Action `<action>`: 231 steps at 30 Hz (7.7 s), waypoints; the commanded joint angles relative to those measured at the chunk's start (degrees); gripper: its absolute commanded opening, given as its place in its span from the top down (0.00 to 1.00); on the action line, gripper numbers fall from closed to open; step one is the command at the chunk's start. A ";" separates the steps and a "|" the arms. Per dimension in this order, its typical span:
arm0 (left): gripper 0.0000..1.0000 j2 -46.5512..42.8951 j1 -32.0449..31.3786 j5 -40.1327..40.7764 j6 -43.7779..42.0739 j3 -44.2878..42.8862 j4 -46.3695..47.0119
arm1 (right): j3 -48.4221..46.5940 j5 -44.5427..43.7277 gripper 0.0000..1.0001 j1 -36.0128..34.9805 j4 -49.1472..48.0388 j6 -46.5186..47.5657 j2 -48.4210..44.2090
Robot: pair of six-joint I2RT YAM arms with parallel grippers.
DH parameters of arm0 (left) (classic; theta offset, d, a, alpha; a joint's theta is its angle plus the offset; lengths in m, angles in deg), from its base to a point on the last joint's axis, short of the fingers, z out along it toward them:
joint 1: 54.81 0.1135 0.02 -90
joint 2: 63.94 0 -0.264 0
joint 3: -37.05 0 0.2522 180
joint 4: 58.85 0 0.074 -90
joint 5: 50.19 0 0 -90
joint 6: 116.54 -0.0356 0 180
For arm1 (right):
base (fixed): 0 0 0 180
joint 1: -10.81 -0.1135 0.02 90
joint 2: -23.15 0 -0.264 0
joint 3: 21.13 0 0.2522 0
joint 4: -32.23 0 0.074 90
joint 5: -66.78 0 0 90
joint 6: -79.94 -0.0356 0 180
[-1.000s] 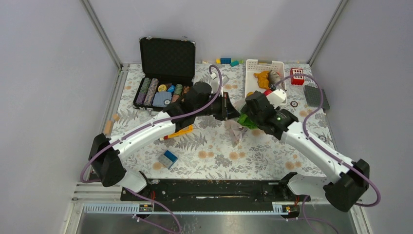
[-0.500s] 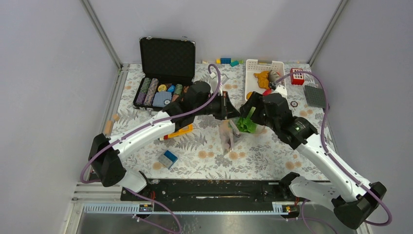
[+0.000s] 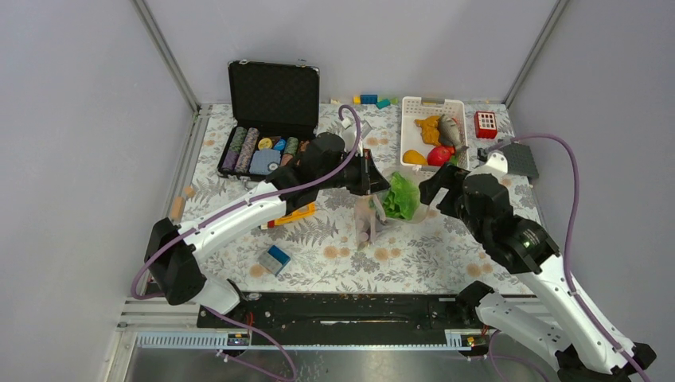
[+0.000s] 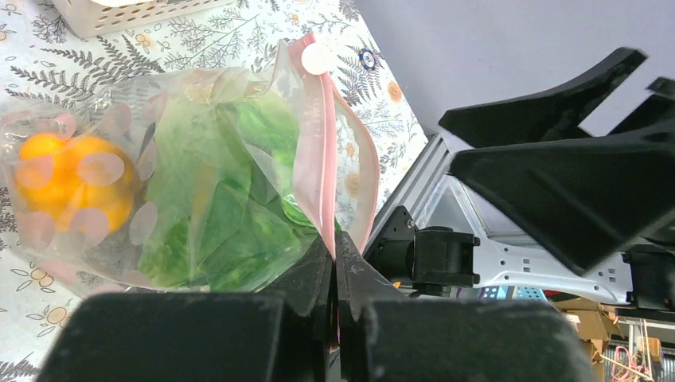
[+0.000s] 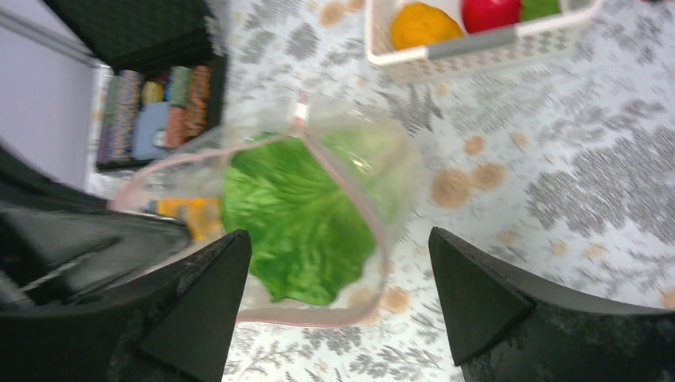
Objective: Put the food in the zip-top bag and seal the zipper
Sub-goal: Adjust the zipper food storage bag at the center of the board, then pick up the fake vegetable from the bin, then place the fake vegetable in the zipper food storage bag, then pick up the fake fish from the bin.
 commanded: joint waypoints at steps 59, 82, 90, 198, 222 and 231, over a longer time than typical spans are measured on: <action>1.00 -12.36 4.38 35.53 -13.31 -5.55 -17.71 | -16.21 33.52 0.00 11.70 -4.05 9.91 23.31; 1.00 -3.14 4.75 43.80 -9.18 -19.06 -32.51 | -38.18 1.05 0.00 28.13 4.84 9.38 63.35; 1.00 0.75 4.80 49.30 -10.47 -26.43 -37.31 | -43.56 4.97 0.00 29.50 3.88 9.35 72.60; 1.00 -8.75 6.00 24.54 -13.64 -4.43 -17.29 | -44.50 4.55 0.00 21.87 -2.27 37.83 59.81; 1.00 -5.69 5.96 21.23 -13.91 -4.43 -17.64 | -80.42 5.90 0.00 31.70 9.34 29.53 98.99; 1.00 -5.73 6.00 22.13 -14.10 -4.97 -18.79 | -76.21 11.36 0.00 32.94 10.96 30.25 99.58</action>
